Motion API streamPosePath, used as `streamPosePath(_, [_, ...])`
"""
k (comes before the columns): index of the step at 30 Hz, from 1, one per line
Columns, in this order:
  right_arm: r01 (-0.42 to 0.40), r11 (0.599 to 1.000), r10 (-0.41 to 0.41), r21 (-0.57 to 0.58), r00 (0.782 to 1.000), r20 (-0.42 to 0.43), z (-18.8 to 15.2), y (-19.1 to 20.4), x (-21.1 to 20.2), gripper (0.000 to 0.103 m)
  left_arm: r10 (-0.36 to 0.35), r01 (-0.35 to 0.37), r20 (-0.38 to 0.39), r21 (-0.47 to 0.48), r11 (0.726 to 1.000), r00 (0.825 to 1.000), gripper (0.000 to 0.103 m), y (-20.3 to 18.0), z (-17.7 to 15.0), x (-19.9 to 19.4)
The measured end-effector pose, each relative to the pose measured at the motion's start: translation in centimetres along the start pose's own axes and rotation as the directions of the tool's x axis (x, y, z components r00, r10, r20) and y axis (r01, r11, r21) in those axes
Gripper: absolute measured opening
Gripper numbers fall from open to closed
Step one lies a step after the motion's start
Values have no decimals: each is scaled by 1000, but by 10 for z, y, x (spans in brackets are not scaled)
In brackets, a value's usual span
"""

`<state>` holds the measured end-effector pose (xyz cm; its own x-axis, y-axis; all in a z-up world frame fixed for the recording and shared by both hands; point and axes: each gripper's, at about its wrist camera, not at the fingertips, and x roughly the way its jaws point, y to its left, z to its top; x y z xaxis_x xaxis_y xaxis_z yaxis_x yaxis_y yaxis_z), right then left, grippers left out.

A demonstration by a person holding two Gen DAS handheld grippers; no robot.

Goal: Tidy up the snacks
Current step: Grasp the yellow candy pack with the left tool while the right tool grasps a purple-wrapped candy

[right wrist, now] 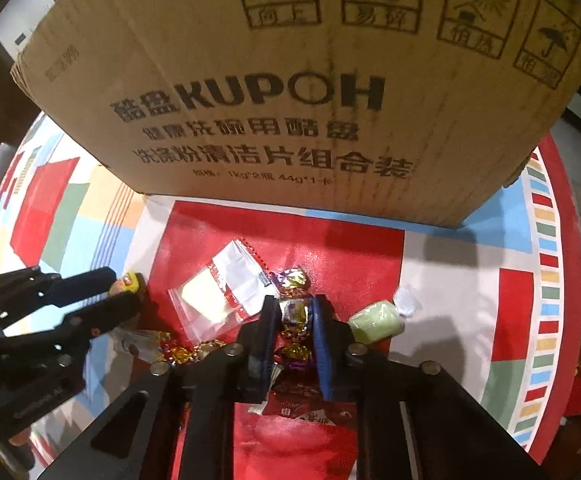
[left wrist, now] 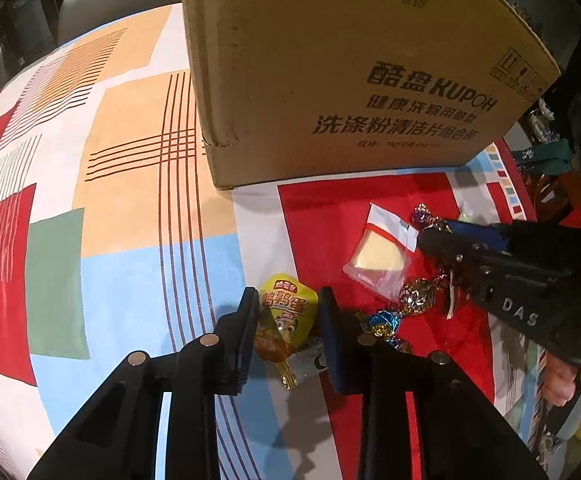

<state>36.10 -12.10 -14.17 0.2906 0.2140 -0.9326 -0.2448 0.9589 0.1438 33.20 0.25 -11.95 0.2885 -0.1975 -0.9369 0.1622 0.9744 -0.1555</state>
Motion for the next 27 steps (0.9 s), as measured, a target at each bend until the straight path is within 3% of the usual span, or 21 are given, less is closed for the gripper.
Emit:
streamPosePath(15, [-4, 999, 7, -46, 997, 75, -8, 35, -31, 17, -36, 36, 83, 4, 999, 996, 26, -5, -6, -44])
streamPosePath(17, [-10, 999, 15, -52, 996, 91, -10, 38, -40, 17, -43, 42, 97, 11, 999, 994, 3, -8, -6, -54])
streamPosePath(22, [-22, 998, 30, -61, 992, 121, -12, 42, -59, 17, -51, 47, 155, 31, 998, 987, 2, -12, -7, -76])
streamPosePath(27, [-40, 997, 49, -67, 991, 124, -20, 33, -73, 17, -62, 55, 141, 53, 997, 988, 2, -17, -7, -77])
